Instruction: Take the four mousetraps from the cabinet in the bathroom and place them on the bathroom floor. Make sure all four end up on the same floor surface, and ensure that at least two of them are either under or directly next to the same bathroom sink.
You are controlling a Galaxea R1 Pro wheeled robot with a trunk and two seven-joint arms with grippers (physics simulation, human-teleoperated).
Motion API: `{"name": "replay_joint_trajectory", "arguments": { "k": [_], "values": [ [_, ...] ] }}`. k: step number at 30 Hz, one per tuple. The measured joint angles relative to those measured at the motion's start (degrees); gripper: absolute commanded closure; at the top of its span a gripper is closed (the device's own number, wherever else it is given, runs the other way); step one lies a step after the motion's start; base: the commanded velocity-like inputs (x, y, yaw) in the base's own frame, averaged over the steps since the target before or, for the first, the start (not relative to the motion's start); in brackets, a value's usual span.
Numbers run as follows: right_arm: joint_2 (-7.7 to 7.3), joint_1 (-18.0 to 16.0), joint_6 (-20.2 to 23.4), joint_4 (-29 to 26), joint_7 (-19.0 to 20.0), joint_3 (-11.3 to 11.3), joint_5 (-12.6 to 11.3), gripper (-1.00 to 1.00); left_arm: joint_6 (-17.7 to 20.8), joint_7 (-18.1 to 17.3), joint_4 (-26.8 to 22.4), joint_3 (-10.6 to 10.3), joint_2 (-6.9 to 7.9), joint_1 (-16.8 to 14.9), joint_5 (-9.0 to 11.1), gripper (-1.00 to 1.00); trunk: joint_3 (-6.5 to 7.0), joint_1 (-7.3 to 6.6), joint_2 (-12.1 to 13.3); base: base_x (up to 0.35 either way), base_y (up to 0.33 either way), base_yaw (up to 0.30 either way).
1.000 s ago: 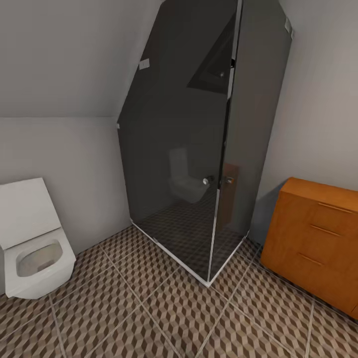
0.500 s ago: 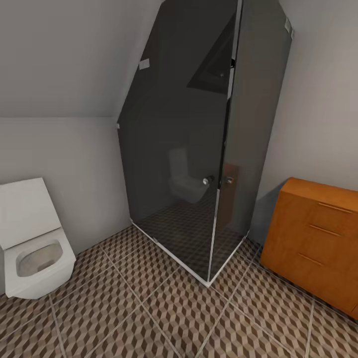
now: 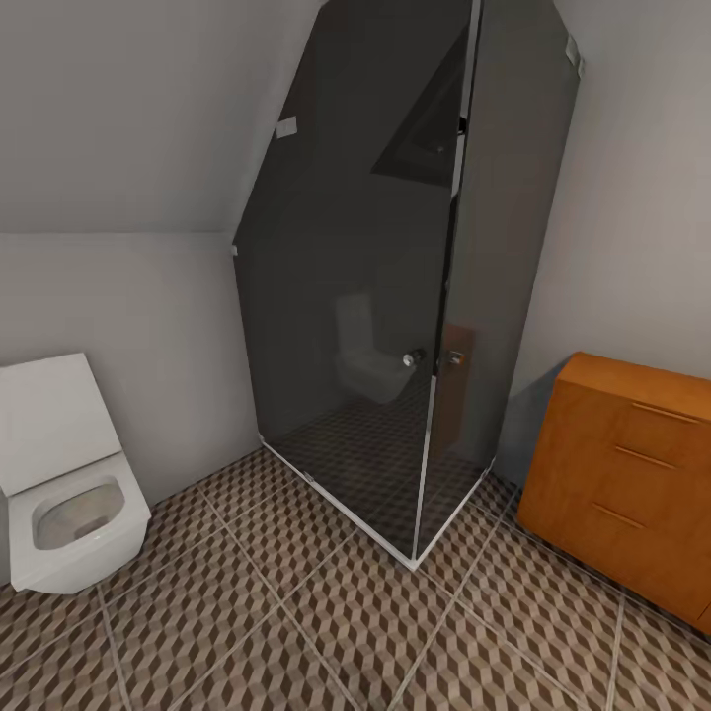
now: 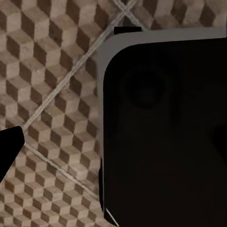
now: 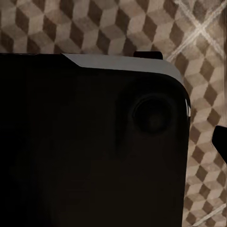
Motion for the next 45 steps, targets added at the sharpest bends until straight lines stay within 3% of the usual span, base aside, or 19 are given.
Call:
{"name": "replay_joint_trajectory", "arguments": {
  "k": [12, 13, 14, 15, 16, 25, 30, 36, 45],
  "values": [
    [-0.26, -0.03, -3.85, -3.89, 0.11, 0.09, 0.10, -1.00, 0.07, 0.01, -3.86, 0.08, 1.94, 0.00, -0.07, -1.00, 0.00, 0.00, 0.00, 0.000, 0.000, 0.000],
    [-0.26, 0.00, -6.39, -8.64, 0.10, 0.08, 0.09, -1.00, 0.08, -0.01, -7.78, 0.08, 1.99, 0.03, -0.07, -1.00, -0.01, 0.00, 0.00, 0.000, 0.000, 0.000],
    [-0.25, -0.15, -6.50, -14.06, 0.08, 0.10, 0.14, -1.00, 0.06, 0.00, -15.98, 0.07, 2.04, 0.01, -0.07, -1.00, 0.01, 0.00, 0.00, 0.000, 0.000, 0.000],
    [-0.23, -0.03, -6.57, -15.74, 0.03, 0.08, 0.17, -1.00, 0.04, 0.02, -25.91, 0.07, 2.07, -0.14, -0.08, -1.00, 0.02, 0.00, 0.00, 0.000, 0.000, 0.000],
    [-0.24, -0.03, -6.58, -16.85, 0.01, 0.08, 0.21, -1.00, 0.03, 0.03, -26.95, 0.08, 2.07, -0.02, -0.08, -1.00, 0.00, 0.00, 0.00, 0.000, 0.000, 0.000],
    [-0.32, -0.03, -6.58, -28.05, -0.13, 0.08, 0.43, -1.00, -0.17, 0.11, -30.89, 0.09, 2.05, 0.00, -0.05, -1.00, 0.00, 0.00, 0.00, 0.000, 0.000, 0.000],
    [-0.36, -0.03, -6.68, -31.87, -0.10, 0.08, 0.84, -1.00, -2.29, 0.12, -31.42, 0.06, 2.06, 0.00, -0.02, -1.00, 0.00, 0.00, 0.00, 0.000, 0.000, 0.000],
    [-0.31, -0.04, -9.77, -33.46, 0.07, 0.26, 1.42, -1.00, -8.84, 0.10, -30.70, -0.13, 2.03, 0.00, 0.01, -1.00, 0.00, 0.00, 0.00, 0.000, 0.000, 0.000],
    [-0.24, -0.04, -14.86, -31.83, 0.21, 0.39, 1.54, -1.00, -12.42, 0.05, -27.47, -0.15, 1.99, 0.01, 0.02, -1.00, 0.00, 0.00, 0.00, 0.000, 0.000, 0.000]
  ]
}}
